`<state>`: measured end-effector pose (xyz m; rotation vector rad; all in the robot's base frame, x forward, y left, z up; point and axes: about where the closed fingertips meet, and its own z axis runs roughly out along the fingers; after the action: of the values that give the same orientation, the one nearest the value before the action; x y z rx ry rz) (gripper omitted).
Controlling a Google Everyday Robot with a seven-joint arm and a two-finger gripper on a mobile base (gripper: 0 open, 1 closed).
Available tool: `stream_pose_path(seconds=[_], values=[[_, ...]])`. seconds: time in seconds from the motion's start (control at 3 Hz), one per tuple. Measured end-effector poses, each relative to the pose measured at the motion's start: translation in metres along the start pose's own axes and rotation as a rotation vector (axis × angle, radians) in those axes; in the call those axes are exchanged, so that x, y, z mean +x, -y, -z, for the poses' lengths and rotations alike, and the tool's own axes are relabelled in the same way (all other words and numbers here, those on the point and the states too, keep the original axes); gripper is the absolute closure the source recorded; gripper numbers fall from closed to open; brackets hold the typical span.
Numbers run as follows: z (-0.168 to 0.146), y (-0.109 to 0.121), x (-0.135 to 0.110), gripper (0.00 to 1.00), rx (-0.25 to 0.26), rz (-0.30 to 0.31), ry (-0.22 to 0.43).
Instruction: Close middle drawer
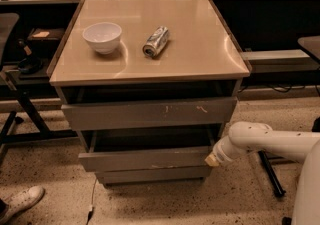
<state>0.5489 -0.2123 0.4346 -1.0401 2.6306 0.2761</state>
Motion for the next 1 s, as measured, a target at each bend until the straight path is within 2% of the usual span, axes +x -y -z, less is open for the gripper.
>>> stream_pose_path(seconds=[0.33,0.67,1.0], values=[[0.004,0.023,-0.021,1.0,0.032,0.002,0.015],[-0.004,0.036,-0.043,1.0,0.058,0.017,0.019],[-0.004,0.036,-0.043,1.0,0.058,0.017,0.018]])
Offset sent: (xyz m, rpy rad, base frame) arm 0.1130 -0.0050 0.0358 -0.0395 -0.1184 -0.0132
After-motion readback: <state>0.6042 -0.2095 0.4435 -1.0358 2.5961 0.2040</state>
